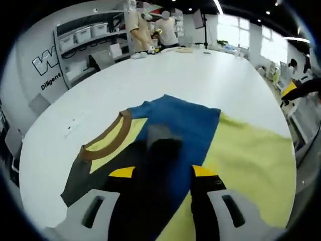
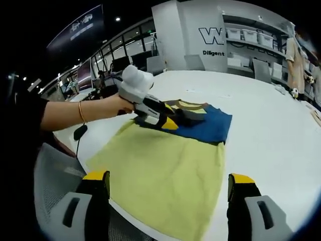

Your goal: Fold the garment on the visible template until the final outline fits inside the template.

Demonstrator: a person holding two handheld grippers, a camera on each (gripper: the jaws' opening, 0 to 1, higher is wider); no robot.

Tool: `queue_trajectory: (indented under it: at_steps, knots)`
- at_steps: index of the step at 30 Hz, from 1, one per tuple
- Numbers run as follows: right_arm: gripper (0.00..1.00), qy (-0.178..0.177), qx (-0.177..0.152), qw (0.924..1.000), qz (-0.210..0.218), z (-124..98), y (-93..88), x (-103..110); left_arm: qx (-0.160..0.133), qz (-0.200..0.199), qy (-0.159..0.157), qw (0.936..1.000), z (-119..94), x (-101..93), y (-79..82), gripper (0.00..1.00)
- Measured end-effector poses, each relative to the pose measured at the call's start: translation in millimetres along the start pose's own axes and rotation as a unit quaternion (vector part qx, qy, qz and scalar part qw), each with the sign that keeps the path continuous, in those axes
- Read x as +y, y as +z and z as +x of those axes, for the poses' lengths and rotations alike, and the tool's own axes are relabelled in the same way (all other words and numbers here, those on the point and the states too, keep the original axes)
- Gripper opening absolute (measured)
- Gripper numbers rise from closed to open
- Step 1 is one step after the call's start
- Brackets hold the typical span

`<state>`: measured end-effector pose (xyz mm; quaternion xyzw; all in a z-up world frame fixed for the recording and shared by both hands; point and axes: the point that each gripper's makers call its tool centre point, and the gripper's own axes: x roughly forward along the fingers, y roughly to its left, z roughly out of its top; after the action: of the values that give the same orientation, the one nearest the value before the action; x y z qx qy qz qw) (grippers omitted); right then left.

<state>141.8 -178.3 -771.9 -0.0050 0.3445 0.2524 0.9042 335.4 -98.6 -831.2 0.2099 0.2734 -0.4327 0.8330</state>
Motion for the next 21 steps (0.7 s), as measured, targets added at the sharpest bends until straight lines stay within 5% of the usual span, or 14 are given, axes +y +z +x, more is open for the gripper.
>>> queue_trajectory:
  at_steps: [7,12,17,21]
  knots:
    - [0.97,-0.001,-0.003,1.0,0.002,-1,0.3,-1,-0.039,0.011,-0.001,0.9992,-3,3.9,26.8,0.51]
    - [0.97,-0.002,-0.003,1.0,0.004,-1,0.0,-1,-0.04,0.081,-0.022,0.9957,3,-0.9,38.3,0.52]
    - [0.97,-0.005,-0.005,0.9999,0.007,-2,0.0,-3,-0.024,0.147,-0.049,0.9877,8,-5.3,33.9,0.48]
    - [0.96,-0.007,-0.003,0.9999,0.01,-2,-1.4,-5,-0.015,0.162,-0.054,0.9852,11,-2.8,29.8,0.42]
